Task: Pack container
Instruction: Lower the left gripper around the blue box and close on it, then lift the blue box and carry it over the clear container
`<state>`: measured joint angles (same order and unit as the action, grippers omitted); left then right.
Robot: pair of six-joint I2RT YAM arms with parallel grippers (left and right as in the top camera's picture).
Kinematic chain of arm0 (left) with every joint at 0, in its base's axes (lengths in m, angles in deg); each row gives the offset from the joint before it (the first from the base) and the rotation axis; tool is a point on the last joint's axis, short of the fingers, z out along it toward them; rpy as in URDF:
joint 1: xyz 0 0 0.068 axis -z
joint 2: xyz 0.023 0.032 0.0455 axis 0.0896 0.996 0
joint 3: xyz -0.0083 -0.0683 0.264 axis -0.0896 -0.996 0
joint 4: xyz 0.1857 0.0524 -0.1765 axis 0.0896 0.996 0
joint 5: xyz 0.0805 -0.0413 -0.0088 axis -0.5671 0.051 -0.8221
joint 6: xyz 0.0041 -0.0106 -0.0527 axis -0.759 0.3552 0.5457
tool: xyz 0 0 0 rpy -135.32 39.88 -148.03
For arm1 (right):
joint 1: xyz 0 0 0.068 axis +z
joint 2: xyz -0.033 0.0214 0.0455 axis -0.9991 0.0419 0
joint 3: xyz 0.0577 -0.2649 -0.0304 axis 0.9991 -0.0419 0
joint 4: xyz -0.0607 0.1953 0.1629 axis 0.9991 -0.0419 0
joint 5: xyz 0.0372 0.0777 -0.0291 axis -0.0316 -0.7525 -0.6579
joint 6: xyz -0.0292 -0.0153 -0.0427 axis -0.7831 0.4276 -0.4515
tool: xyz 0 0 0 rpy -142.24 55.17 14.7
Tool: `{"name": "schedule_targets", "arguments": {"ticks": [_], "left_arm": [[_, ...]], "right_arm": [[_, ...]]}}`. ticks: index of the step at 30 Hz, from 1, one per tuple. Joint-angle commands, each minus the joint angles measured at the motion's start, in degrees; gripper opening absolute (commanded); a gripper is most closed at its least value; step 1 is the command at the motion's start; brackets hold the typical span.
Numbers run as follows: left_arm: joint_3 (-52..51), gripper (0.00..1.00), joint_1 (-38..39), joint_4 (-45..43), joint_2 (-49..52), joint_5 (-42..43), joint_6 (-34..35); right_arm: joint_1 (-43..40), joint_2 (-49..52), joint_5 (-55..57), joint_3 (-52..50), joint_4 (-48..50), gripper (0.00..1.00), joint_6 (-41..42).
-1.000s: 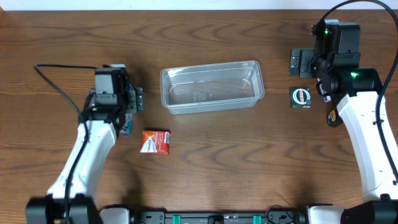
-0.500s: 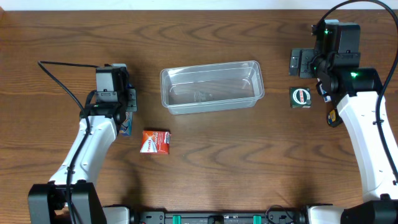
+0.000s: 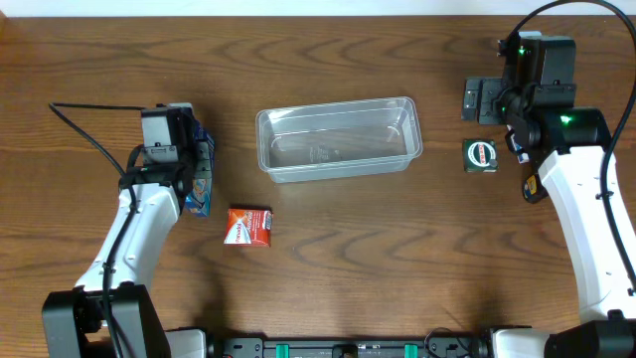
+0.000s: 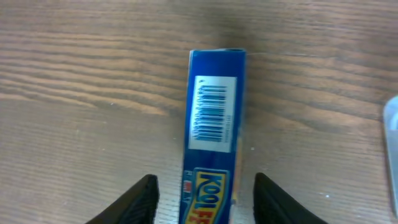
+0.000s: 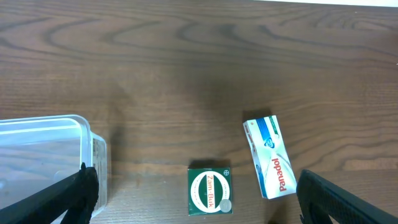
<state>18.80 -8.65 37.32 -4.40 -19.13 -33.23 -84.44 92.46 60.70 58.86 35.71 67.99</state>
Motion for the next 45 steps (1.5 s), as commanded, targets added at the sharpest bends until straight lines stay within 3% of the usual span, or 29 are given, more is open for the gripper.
{"name": "schedule_targets", "arguments": {"ticks": [1, 5, 19, 23, 37, 40, 45], "left_arm": [[0.90, 0.40, -0.13, -0.07, 0.59, 1.75, -0.15], [0.90, 0.31, -0.13, -0.02, 0.59, 1.73, -0.15], [0.90, 0.25, -0.13, 0.13, 0.57, 1.75, -0.15], [0.94, 0.19, -0.13, 0.09, -0.11, 1.75, -0.15], [1.09, 0.19, -0.07, -3.45, -10.16, 2.29, -3.61], [1.14, 0.19, 0.00, -4.92, -13.07, 5.38, -5.68], [1.14, 0.19, 0.11, -9.07, -16.28, 20.24, -12.28]], "right_arm": [[-0.15, -0.39, 0.42, 0.33, -0.02, 0.99, 0.55], [-0.15, -0.39, 0.42, 0.33, -0.02, 0.99, 0.55], [-0.15, -0.39, 0.42, 0.33, -0.02, 0.99, 0.55], [-0.15, -0.39, 0.42, 0.33, -0.02, 0.99, 0.55], [-0.15, -0.39, 0.42, 0.33, -0.02, 0.99, 0.55], [-0.15, -0.39, 0.42, 0.33, -0.02, 0.99, 0.55], [-0.15, -0.39, 0.42, 0.33, -0.02, 0.99, 0.55]]}}
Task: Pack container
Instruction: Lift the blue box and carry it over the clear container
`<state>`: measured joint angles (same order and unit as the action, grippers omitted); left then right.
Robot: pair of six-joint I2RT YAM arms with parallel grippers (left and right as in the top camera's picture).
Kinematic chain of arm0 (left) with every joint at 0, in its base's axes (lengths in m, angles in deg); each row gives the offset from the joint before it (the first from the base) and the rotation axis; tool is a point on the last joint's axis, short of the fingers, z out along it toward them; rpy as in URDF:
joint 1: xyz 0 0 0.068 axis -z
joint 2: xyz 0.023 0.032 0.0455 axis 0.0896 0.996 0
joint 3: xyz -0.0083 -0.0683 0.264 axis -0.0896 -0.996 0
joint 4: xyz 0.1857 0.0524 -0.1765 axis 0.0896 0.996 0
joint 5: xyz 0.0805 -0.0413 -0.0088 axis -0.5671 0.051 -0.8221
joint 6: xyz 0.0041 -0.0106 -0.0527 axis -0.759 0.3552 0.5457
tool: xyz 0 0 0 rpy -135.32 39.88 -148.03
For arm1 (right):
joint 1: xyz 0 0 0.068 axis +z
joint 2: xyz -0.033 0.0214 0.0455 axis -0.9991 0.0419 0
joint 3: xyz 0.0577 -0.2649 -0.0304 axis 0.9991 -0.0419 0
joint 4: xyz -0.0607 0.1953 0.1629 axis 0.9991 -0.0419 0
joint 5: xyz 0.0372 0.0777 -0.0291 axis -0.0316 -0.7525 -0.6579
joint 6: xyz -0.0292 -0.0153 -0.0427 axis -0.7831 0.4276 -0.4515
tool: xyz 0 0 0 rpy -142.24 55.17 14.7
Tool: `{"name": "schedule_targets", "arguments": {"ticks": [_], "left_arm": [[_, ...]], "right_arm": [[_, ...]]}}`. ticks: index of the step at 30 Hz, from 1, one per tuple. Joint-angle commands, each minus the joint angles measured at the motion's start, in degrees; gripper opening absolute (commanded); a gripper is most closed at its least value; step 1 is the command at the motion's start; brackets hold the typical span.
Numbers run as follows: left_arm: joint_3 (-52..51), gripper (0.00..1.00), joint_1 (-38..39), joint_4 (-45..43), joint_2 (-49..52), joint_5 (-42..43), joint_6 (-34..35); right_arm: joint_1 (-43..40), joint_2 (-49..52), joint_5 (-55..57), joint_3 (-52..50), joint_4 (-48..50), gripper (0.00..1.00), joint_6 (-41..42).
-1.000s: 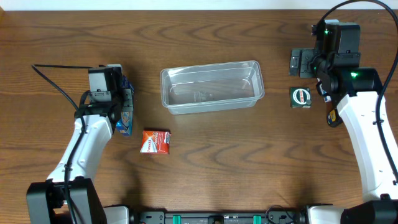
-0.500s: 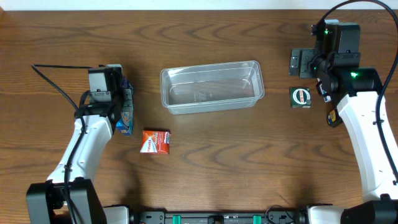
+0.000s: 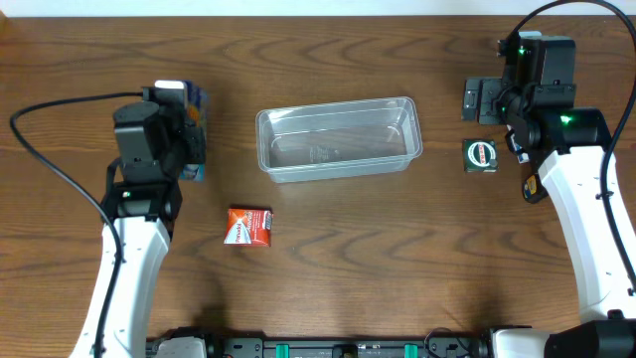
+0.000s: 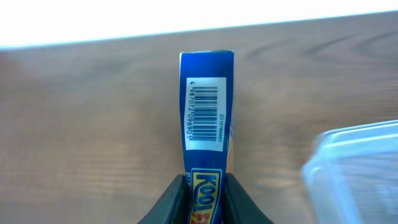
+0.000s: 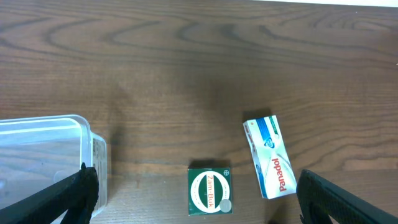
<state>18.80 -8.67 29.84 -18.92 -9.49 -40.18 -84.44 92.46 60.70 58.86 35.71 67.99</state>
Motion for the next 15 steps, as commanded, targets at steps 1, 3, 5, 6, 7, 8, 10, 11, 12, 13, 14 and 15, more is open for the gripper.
{"name": "schedule_targets", "arguments": {"ticks": [1, 3, 5, 6, 7, 8, 10, 11, 12, 13, 14, 15], "left_arm": [[1.14, 0.19, 0.11, -2.32, -2.19, 13.16, -5.66], [1.14, 0.19, 0.11, -4.17, -3.04, 19.56, -5.88], [1.14, 0.18, 0.13, -5.66, -3.56, 24.28, -5.88], [1.14, 0.19, 0.13, -6.45, -3.87, 26.71, -5.88], [1.14, 0.19, 0.13, -7.06, -4.17, 28.76, -5.86], [1.14, 0.19, 0.13, -7.56, -4.46, 30.84, -5.86], [1.14, 0.19, 0.59, -8.81, -5.01, 35.26, -5.88], [1.14, 0.19, 1.11, -9.57, -5.22, 37.07, -5.88], [1.14, 0.19, 1.77, -10.19, -5.33, 38.25, -5.90], [1.14, 0.19, 2.54, -10.69, -5.38, 39.17, -6.21], [1.14, 0.19, 3.63, -11.30, -5.35, 39.89, -6.97], [1.14, 0.19, 4.59, -11.78, -5.35, 40.02, -7.58]], "right_arm": [[-0.15, -0.39, 0.42, 0.33, -0.02, 0.99, 0.55], [-0.15, -0.39, 0.42, 0.33, -0.02, 0.99, 0.55], [-0.15, -0.39, 0.42, 0.33, -0.02, 0.99, 0.55], [-0.15, -0.39, 0.42, 0.33, -0.02, 0.99, 0.55], [-0.15, -0.39, 0.42, 0.33, -0.02, 0.99, 0.55], [-0.15, -0.39, 0.42, 0.33, -0.02, 0.99, 0.55], [-0.15, -0.39, 0.42, 0.33, -0.02, 0.99, 0.55], [-0.15, -0.39, 0.42, 0.33, -0.02, 0.99, 0.55], [-0.15, -0.39, 0.39, 0.33, -0.02, 0.99, 0.55], [-0.15, -0.39, 0.42, 0.33, -0.02, 0.99, 0.55], [-0.15, -0.39, 0.42, 0.33, -0.02, 0.99, 0.55], [-0.15, -0.39, 0.42, 0.33, -0.02, 0.99, 0.55]]}}
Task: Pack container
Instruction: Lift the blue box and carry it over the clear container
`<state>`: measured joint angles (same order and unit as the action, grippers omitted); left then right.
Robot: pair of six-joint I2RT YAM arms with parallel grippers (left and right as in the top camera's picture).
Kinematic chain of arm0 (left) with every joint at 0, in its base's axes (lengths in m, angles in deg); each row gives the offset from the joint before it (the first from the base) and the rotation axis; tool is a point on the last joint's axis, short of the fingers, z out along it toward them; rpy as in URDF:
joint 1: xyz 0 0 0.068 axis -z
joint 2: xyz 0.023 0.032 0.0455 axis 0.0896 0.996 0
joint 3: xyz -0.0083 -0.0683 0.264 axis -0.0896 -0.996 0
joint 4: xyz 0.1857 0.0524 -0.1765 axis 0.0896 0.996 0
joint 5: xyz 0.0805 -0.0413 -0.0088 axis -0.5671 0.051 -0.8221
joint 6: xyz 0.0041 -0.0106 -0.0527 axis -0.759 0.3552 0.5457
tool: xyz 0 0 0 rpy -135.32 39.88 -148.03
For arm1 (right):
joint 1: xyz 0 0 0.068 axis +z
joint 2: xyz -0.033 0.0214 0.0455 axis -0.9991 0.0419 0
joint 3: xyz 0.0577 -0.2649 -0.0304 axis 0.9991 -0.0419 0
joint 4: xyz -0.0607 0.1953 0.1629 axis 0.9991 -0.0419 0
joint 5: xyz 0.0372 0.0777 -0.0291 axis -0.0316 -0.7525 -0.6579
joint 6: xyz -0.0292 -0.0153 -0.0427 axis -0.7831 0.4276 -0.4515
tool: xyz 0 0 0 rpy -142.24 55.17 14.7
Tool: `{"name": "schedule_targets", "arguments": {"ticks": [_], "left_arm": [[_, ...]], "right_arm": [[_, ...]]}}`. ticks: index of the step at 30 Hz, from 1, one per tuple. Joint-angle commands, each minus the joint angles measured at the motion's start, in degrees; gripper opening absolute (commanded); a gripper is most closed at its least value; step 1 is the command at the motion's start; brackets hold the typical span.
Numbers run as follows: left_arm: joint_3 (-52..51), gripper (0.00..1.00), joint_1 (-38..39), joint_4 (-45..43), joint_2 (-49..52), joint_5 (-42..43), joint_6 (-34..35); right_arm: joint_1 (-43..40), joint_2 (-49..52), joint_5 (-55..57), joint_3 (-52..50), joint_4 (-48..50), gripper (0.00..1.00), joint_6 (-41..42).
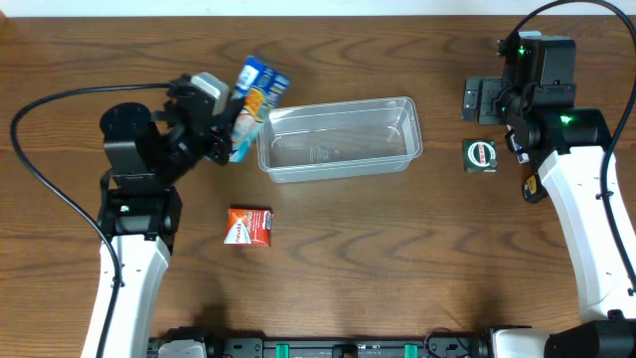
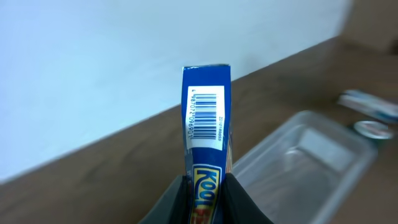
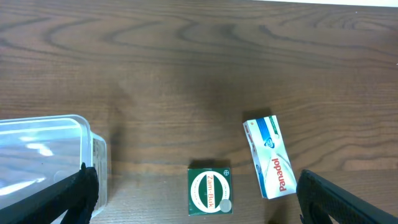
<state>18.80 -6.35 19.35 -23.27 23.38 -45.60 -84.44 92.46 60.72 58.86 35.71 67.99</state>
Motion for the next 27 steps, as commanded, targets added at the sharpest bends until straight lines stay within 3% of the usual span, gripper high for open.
{"name": "schedule_targets", "arguments": {"ticks": [1, 5, 8, 18, 27], "left_arm": [[1.14, 0.19, 3.26, -1.68, -1.01, 7.15, -3.15], [1.14, 0.19, 6.99, -4.46, -0.66, 7.08, -6.84], [1.14, 0.13, 8.61, -8.22, 0.50, 7.08, -6.82], [1.14, 0.10, 11.74, -18.62, 10.01, 7.15, -6.84], [1.14, 0.06, 12.81, -16.72, 15.45, 7.19, -7.82]], "right_arm": [[-0.15, -0.39, 0.37, 0.33, -0.02, 0.99, 0.55], [-0.15, -0.39, 0.39, 0.33, -0.02, 0.99, 0.55], [-0.15, -0.39, 0.39, 0.33, -0.02, 0.99, 0.55], [-0.15, -0.39, 0.39, 0.33, -0.02, 0.99, 0.55], [-0.15, -0.39, 0.37, 0.33, -0.02, 0.99, 0.55]]}}
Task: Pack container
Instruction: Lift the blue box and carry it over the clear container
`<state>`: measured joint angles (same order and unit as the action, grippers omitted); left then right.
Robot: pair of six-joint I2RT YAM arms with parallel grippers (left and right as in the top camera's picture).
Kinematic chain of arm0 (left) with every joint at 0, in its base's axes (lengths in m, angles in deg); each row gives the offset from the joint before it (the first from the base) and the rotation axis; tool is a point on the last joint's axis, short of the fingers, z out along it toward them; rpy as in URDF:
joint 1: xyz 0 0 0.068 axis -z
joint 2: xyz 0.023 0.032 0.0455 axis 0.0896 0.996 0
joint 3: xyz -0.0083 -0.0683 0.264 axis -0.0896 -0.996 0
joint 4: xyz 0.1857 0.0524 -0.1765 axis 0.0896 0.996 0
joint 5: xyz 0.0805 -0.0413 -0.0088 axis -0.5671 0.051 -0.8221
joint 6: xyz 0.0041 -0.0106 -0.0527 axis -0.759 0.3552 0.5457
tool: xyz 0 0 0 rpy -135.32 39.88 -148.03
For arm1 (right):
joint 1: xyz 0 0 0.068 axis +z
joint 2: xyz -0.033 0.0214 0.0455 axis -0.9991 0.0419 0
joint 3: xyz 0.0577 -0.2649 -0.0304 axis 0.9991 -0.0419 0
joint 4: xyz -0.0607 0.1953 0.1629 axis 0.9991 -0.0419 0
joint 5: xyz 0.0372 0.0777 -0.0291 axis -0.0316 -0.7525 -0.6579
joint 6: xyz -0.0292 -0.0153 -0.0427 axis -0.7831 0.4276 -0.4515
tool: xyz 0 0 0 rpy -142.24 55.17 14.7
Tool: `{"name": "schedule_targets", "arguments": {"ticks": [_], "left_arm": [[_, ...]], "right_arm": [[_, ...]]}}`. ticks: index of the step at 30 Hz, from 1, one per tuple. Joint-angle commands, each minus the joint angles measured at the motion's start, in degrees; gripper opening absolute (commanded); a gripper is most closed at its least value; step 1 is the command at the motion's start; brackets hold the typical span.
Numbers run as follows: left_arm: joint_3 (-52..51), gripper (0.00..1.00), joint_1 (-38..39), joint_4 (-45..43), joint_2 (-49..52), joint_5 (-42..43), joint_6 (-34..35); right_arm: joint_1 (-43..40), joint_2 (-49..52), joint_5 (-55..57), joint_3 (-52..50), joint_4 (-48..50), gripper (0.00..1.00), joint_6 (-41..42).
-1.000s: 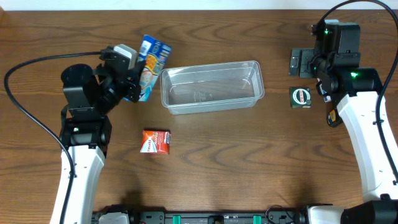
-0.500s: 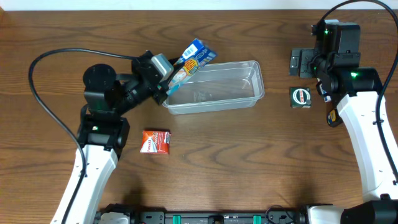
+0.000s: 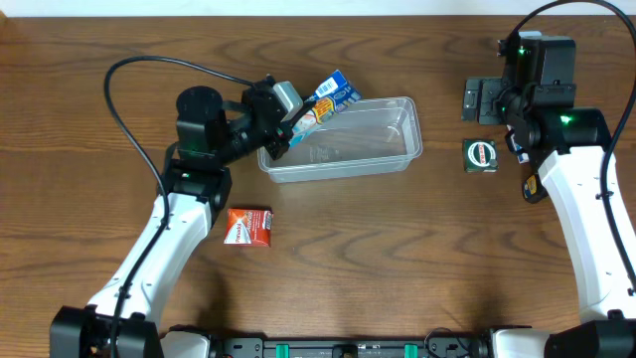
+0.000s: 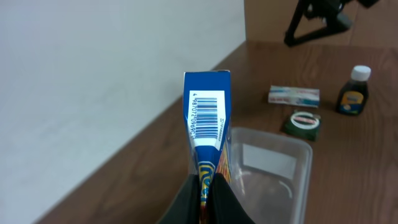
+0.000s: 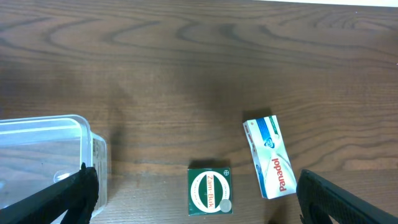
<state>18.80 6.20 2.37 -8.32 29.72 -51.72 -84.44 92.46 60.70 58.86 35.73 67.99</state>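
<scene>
A clear plastic container [image 3: 340,139] stands at the table's middle back. My left gripper [image 3: 288,124] is shut on a blue Kool Fever box [image 3: 326,99] and holds it tilted in the air over the container's left half. In the left wrist view the box [image 4: 209,118] sticks up edge-on from the shut gripper [image 4: 205,202], with the container [image 4: 298,180] below it. My right gripper [image 3: 484,100] stands wide open at the back right; in its own view the gripper [image 5: 199,199] hangs over a green Zam-Buk tin [image 5: 210,191] and holds nothing.
A red-orange packet [image 3: 248,227] lies in front of the container's left end. On the right are the Zam-Buk tin [image 3: 480,155], a white Panadol box [image 5: 268,157] and a small dark bottle [image 4: 352,90].
My left gripper, still shut on the blue box, has moved right from beside the container's left end to above its left half. The right arm has not moved.
My left gripper stood open around the blue box lying on the table at the left. Then it was shut on the box and held it off the table. Then the box was beside the container's left end, and now it is over the container.
</scene>
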Motion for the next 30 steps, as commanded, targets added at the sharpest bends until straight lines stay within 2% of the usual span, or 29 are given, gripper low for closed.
{"name": "schedule_targets", "arguments": {"ticks": [1, 8, 20, 30], "left_arm": [[1.14, 0.06, 0.26, 1.14, 0.66, 0.83, -2.84], [1.14, 0.06, 0.26, 8.24, 1.51, 0.79, -10.75], [1.14, 0.06, 0.26, 8.39, 8.22, 0.87, -17.51], [1.11, 0.06, 0.31, 8.63, 10.47, 0.90, -17.66]], "right_arm": [[-0.15, -0.39, 0.42, 0.33, -0.04, 0.99, 0.55], [-0.13, -0.39, 0.42, 0.33, -0.04, 0.99, 0.55], [-0.13, -0.39, 0.42, 0.33, -0.04, 0.99, 0.55], [-0.13, -0.39, 0.42, 0.33, -0.04, 0.99, 0.55]]}}
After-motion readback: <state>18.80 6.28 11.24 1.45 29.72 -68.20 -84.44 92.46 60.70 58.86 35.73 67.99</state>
